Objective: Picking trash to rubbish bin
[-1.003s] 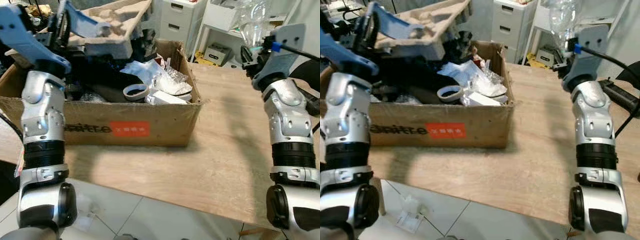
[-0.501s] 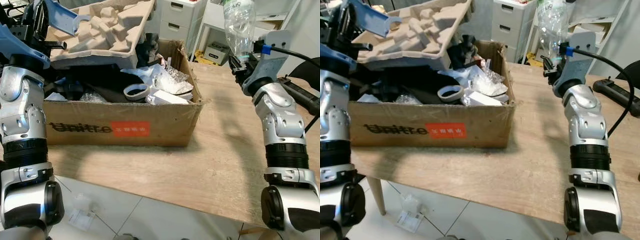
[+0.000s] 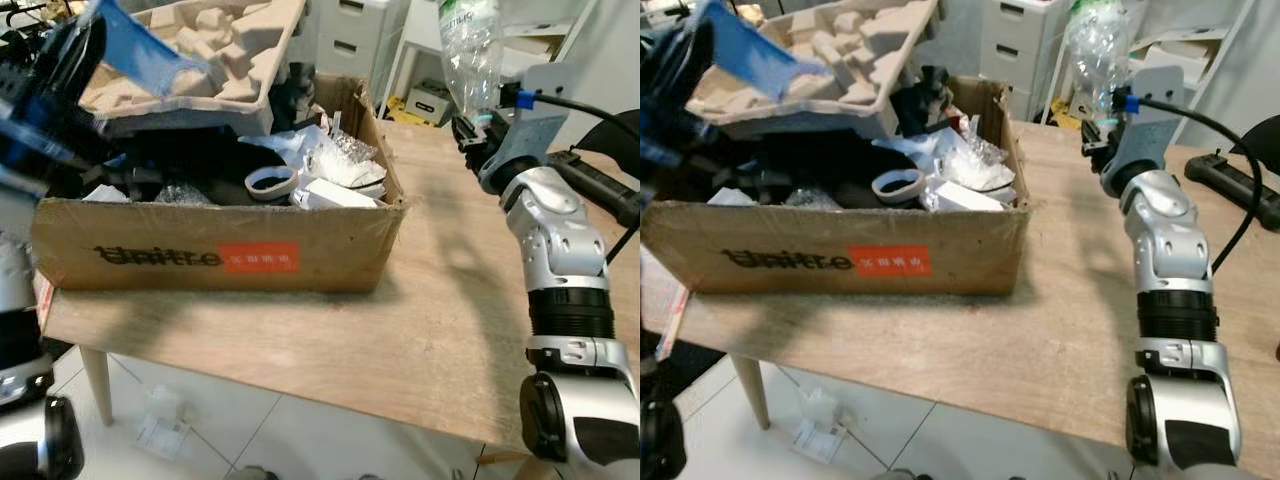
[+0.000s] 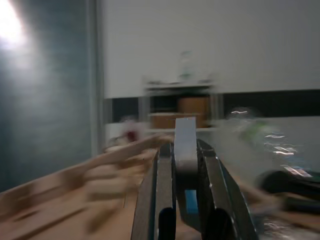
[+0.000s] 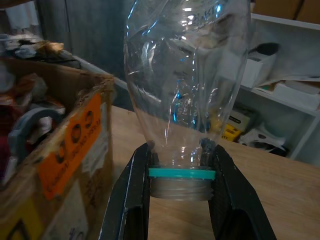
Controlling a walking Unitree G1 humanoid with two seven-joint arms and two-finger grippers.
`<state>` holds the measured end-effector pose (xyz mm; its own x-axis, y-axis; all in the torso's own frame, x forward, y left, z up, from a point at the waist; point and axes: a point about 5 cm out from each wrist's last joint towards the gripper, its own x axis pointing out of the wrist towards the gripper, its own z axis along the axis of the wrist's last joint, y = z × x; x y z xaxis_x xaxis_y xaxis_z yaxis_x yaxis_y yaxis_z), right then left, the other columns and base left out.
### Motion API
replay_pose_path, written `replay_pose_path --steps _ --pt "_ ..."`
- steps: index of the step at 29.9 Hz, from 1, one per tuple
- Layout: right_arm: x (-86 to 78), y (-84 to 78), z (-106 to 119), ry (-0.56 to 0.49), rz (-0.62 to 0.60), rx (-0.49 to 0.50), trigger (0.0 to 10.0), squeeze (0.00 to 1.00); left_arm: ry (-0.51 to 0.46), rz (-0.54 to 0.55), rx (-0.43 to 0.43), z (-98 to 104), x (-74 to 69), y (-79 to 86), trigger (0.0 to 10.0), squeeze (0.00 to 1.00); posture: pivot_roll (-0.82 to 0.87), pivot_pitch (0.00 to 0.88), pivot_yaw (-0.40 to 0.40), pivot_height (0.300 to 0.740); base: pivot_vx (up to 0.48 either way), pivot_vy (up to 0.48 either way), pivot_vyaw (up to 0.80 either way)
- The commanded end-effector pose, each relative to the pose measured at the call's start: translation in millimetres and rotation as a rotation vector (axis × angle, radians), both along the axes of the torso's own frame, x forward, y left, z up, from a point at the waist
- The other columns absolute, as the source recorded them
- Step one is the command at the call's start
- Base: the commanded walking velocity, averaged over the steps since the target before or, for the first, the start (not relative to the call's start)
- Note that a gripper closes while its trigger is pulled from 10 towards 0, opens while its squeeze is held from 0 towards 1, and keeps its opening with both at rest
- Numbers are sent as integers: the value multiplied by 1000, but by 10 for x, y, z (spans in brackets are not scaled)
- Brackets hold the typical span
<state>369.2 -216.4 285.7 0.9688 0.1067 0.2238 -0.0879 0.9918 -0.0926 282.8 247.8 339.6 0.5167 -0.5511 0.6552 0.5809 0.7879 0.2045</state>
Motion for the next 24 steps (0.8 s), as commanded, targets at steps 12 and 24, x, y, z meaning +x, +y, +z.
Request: replay_pose_path --steps 12,24 --pt "-8 95 -36 21 36 1 10000 0 178 18 251 -403 94 -123 10000 0 82 104 -4 740 0 0 0" --pt "-17 70 -39 24 27 7 10000 0 207 98 282 -402 95 49 10000 808 80 104 2 740 0 0 0"
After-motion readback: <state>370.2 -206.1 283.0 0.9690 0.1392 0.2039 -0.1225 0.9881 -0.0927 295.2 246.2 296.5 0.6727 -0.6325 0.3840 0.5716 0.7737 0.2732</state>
